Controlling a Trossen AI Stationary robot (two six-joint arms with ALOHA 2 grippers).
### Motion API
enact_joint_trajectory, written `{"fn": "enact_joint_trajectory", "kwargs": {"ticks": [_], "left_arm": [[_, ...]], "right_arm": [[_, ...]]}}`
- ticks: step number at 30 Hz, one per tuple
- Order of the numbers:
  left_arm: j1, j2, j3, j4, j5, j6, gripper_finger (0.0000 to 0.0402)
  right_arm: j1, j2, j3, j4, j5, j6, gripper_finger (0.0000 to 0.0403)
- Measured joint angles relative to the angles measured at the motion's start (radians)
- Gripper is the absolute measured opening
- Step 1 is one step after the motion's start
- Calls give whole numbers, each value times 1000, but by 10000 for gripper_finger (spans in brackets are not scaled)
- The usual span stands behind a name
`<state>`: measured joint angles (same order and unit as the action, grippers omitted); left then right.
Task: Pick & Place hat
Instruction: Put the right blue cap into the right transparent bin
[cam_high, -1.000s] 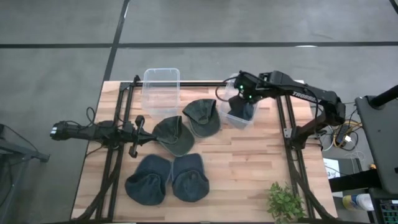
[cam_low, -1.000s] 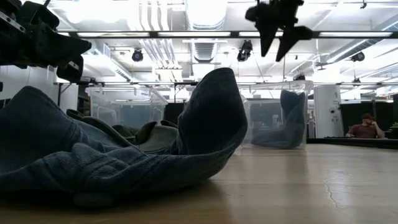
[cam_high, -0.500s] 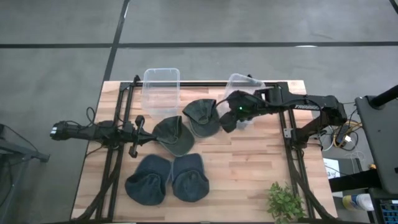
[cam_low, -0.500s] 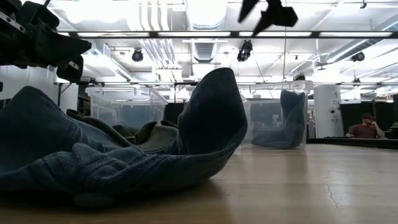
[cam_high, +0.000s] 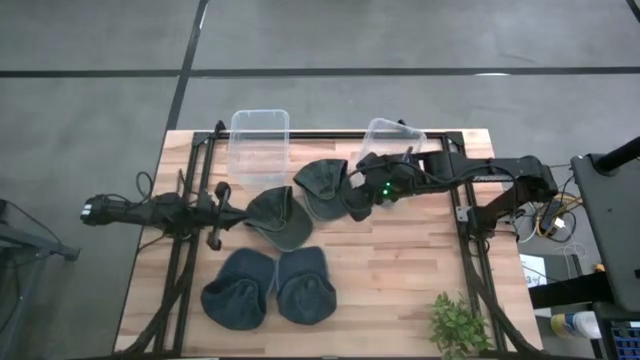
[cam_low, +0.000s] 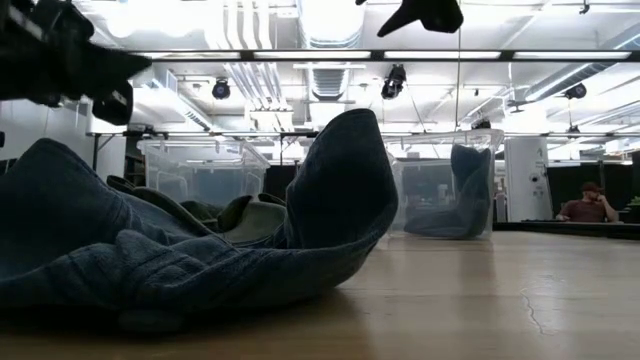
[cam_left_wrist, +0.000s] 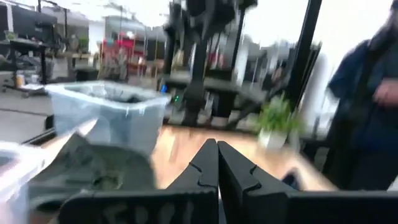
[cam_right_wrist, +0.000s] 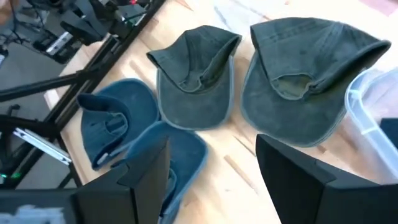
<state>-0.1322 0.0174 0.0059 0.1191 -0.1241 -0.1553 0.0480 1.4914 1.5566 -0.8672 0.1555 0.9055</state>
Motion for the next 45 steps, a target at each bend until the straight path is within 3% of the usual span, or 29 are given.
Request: {"fn": "enact_joint_trajectory", "kwargs": {"ticks": [5,8,14,19,26,30,34,39,45], "left_arm": [[0,0,0,252,8,-432,0],[0,0,0,359,8,-616,0],[0,2,21,380,-54,-699,0],[0,2,31,391,-161,-857,0],[0,5,35,437,-263,-872,0],[0,45,75,338,-269,-971,0],[0,153,180,189,-205,-1045,0],[0,328,397,150,-103,-865,2],[0,566,705,-327,-64,-773,62]], "right_arm": [[42,0,0,13,-1,15,231],[61,-1,-4,14,1,34,231],[81,-1,-18,15,54,85,231],[81,-1,-21,36,58,90,231],[81,-1,-24,78,83,87,231],[82,-1,-28,102,87,83,231],[92,-1,-33,104,123,86,231],[92,-1,-44,145,137,111,231],[103,-1,-87,231,136,109,231]]}}
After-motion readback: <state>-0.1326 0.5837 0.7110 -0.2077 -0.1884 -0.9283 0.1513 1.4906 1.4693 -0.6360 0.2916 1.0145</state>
